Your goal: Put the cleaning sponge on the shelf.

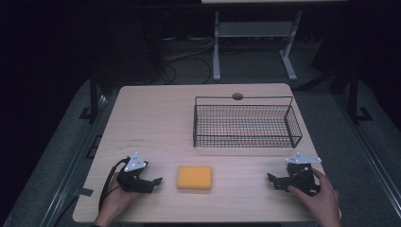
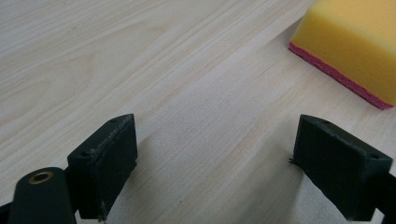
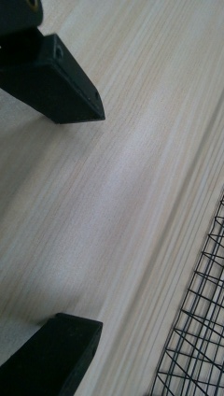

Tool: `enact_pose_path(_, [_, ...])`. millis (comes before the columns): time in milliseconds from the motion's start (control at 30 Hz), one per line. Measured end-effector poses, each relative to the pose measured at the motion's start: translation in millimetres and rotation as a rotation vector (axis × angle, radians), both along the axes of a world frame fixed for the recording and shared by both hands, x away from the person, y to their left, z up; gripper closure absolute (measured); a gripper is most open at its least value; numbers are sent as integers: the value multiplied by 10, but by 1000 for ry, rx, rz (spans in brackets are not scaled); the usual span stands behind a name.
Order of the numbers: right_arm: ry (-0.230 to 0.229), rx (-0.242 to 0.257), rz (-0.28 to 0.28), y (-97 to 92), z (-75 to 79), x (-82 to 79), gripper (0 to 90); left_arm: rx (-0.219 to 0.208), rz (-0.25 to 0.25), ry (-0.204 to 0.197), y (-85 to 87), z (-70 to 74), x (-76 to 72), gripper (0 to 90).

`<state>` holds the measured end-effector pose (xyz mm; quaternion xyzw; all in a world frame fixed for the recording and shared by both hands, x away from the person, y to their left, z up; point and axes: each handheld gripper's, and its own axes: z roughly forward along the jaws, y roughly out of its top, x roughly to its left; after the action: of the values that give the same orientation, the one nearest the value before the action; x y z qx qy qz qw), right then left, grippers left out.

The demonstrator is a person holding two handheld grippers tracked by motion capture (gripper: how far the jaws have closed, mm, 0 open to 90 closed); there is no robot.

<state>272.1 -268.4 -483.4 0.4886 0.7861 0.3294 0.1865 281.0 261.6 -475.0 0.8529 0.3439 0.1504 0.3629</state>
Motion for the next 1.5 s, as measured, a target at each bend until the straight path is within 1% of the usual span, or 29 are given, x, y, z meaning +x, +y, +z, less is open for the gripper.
enact_pose_path(100, [0,0,0,0,0,0,12,2,-4,0,8,3,3,130])
enact_pose_path(233, [0,0,0,0,0,0,12,4,2,6,0,13,8,147])
enact_pose_path(267, [0,0,0,0,1,0,12,11,0,7,0,20,9,151])
enact_pose_path(367, [0,0,0,0,0,0,12,5,-8,15,2,42,4,218])
enact_pose_path(433, [0,0,0,0,0,0,12,4,-13,15,-1,53,-3,248])
enact_pose_path(533, [0,0,0,0,0,0,11,-7,-25,15,-2,85,-15,344])
enact_pose_path(633, [0,0,1,0,1,1,11,-15,-44,14,-2,137,-15,470])
enact_pose_path(667, [0,0,0,0,0,1,12,-25,-48,12,-6,153,-17,513])
enact_pose_path(833, [1,0,1,0,1,1,12,-37,-83,36,-37,216,-26,751])
enact_pose_path(933, [0,0,1,0,0,1,12,-61,-93,50,-65,257,-39,884])
enact_pose_path(1000, [0,0,1,0,0,1,12,-77,-107,57,-87,281,-45,896])
enact_pose_path(1100, [0,0,1,0,0,1,12,-84,-132,72,-144,298,-62,896])
enact_pose_path(1267, [0,0,1,0,1,1,12,-94,-176,74,-252,327,-106,896])
enact_pose_path(1500, [1,0,1,0,0,1,12,-130,-215,83,-373,346,-150,895])
